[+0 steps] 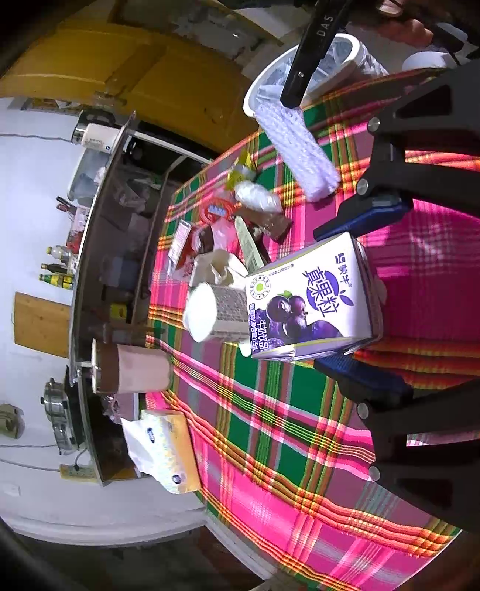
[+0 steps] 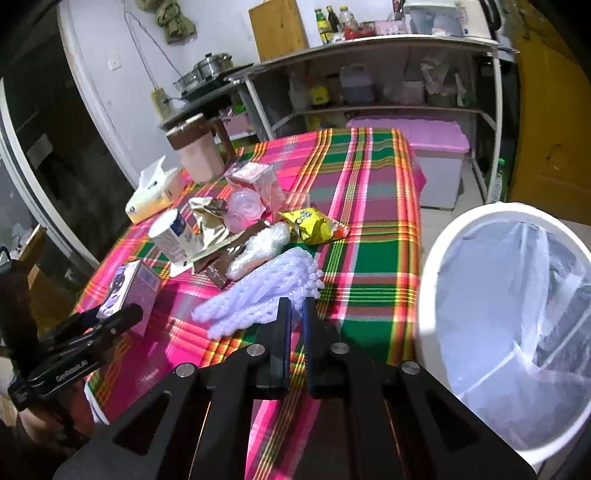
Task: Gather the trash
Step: 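Carry both items over the white bin and open both tools to drop them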
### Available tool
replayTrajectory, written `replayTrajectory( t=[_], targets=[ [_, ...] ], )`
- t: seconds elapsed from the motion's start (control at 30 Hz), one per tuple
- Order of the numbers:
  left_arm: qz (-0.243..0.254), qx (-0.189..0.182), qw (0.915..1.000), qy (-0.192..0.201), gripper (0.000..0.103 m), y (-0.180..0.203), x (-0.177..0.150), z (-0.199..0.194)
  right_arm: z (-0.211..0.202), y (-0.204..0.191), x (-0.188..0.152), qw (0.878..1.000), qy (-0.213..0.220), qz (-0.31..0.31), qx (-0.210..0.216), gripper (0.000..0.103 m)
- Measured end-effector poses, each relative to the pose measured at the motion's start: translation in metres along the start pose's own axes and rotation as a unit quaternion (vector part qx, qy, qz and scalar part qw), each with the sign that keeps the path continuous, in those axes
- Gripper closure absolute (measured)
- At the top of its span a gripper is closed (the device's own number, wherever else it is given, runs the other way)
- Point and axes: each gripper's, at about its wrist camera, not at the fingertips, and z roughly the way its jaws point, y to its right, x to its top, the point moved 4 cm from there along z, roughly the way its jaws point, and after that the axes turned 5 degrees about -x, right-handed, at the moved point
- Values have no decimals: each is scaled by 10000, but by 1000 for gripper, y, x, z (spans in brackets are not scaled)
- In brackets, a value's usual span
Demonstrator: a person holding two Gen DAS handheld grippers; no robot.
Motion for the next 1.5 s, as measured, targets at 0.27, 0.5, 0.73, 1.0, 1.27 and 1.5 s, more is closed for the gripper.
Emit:
replayTrajectory(
  t=[0.27, 0.5, 0.73, 1.0, 1.27, 1.5],
  targets=[
    [265, -216, 9993, 132, 41, 23, 7, -14, -32, 17, 1, 9991, 318, 232, -128, 97],
    [667, -719, 9952, 78, 41, 68, 19, -6, -66, 52, 2, 9954, 655, 560, -414, 97],
    [1194, -1398, 9829, -64, 41, 135, 24, 11, -95, 105, -5, 9867, 879, 1023, -906, 97],
    [1730, -2106, 9618, -271, 41, 211, 23, 34, -112, 163, -23, 9742, 857, 1483, -1471, 97],
    [2125, -2464, 9434, -650, 40, 260, 7, 62, -108, 192, -40, 9688, 628, 1612, -1774, 97],
    [2188, -2574, 9362, -967, 40, 274, -2, 80, -98, 202, -46, 9678, 439, 1579, -1910, 96]
  ],
)
